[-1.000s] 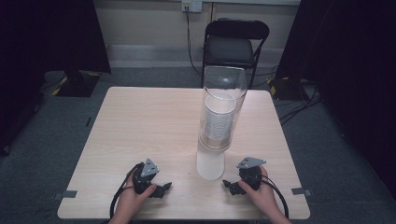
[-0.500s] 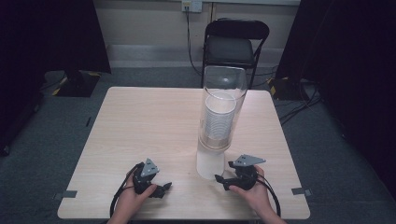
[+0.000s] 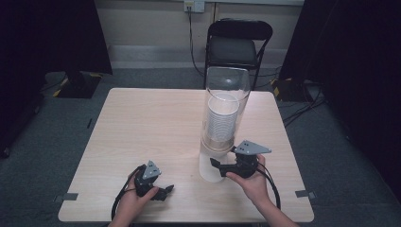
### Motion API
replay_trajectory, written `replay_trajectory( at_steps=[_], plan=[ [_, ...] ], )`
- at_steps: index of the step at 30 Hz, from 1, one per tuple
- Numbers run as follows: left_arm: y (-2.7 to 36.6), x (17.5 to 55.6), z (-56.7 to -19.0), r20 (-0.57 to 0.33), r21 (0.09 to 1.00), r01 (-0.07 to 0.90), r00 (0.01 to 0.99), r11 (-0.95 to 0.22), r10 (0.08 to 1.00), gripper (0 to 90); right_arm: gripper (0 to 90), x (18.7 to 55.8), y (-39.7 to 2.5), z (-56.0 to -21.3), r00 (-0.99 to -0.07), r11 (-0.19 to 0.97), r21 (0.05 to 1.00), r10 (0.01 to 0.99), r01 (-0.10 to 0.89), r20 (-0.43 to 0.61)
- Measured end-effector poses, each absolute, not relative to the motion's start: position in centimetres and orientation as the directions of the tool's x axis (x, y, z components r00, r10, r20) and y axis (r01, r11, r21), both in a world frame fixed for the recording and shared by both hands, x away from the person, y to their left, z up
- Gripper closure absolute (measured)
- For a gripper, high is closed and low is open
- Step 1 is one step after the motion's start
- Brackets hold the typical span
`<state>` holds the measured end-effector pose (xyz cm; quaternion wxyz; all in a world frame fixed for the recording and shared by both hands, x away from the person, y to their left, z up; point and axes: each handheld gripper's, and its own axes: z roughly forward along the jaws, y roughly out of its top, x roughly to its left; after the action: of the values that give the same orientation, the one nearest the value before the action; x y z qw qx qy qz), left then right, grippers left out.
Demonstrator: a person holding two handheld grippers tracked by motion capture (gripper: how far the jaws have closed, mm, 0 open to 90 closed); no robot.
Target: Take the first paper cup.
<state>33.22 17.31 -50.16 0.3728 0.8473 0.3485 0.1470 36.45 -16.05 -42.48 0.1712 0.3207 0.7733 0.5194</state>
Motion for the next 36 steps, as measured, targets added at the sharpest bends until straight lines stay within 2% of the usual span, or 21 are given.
replay_trajectory(
  at_steps=[7,8,9,16,18,20,21,22,24,27,29,36],
  plan=[
    [17.3,33.2,-50.2,-0.011,0.734,0.481,0.714,-0.479,0.700,11.2,22.6,37.3,-15.6,-41.5,-0.718,0.238,0.924,0.694,0.300,0.054],
    [17.3,33.2,-50.2,-0.012,0.734,0.481,0.714,-0.479,0.700,11.1,23.7,37.4,-15.5,-41.4,-0.719,0.229,0.931,0.693,0.285,0.050],
    [17.3,33.2,-50.2,-0.012,0.734,0.481,0.714,-0.479,0.700,11.0,30.6,37.5,-15.5,-41.2,-0.726,0.216,0.936,0.685,0.276,0.056],
    [17.3,33.2,-50.2,-0.011,0.734,0.481,0.715,-0.479,0.699,11.0,33.7,37.2,-15.4,-42.0,-0.727,0.203,0.951,0.686,0.232,0.031],
    [17.3,33.2,-50.2,-0.012,0.734,0.481,0.714,-0.479,0.700,11.0,37.7,37.4,-15.3,-43.6,-0.735,0.278,0.910,0.677,0.307,0.041],
    [17.3,33.2,-50.2,-0.012,0.735,0.481,0.714,-0.478,0.700,11.0,37.5,37.3,-15.7,-48.4,-0.718,0.357,0.836,0.693,0.417,0.062],
    [17.3,33.2,-50.1,-0.002,0.732,0.474,0.719,-0.488,0.695,10.8,37.1,36.8,-16.0,-49.6,-0.717,0.345,0.857,0.696,0.383,0.039],
    [17.3,33.2,-50.1,-0.002,0.732,0.474,0.719,-0.488,0.695,10.4,37.1,36.8,-16.0,-49.6,-0.717,0.345,0.857,0.696,0.383,0.039],
    [17.3,33.2,-50.2,-0.011,0.732,0.478,0.721,-0.486,0.693,9.5,36.4,36.9,-15.6,-46.8,-0.749,0.366,0.870,0.662,0.331,0.007],
    [17.3,33.3,-50.2,-0.009,0.730,0.476,0.724,-0.490,0.690,8.9,36.0,37.4,-15.9,-45.7,-0.760,0.362,0.864,0.649,0.349,0.035],
    [17.3,33.3,-50.2,-0.007,0.728,0.476,0.725,-0.493,0.689,8.5,35.4,37.3,-16.5,-46.0,-0.775,0.426,0.836,0.632,0.347,0.000],
    [17.3,33.3,-50.2,-0.006,0.728,0.476,0.725,-0.494,0.689,8.5,34.4,36.0,-18.9,-47.1,-0.775,0.472,0.804,0.632,0.362,-0.022]
  ],
)
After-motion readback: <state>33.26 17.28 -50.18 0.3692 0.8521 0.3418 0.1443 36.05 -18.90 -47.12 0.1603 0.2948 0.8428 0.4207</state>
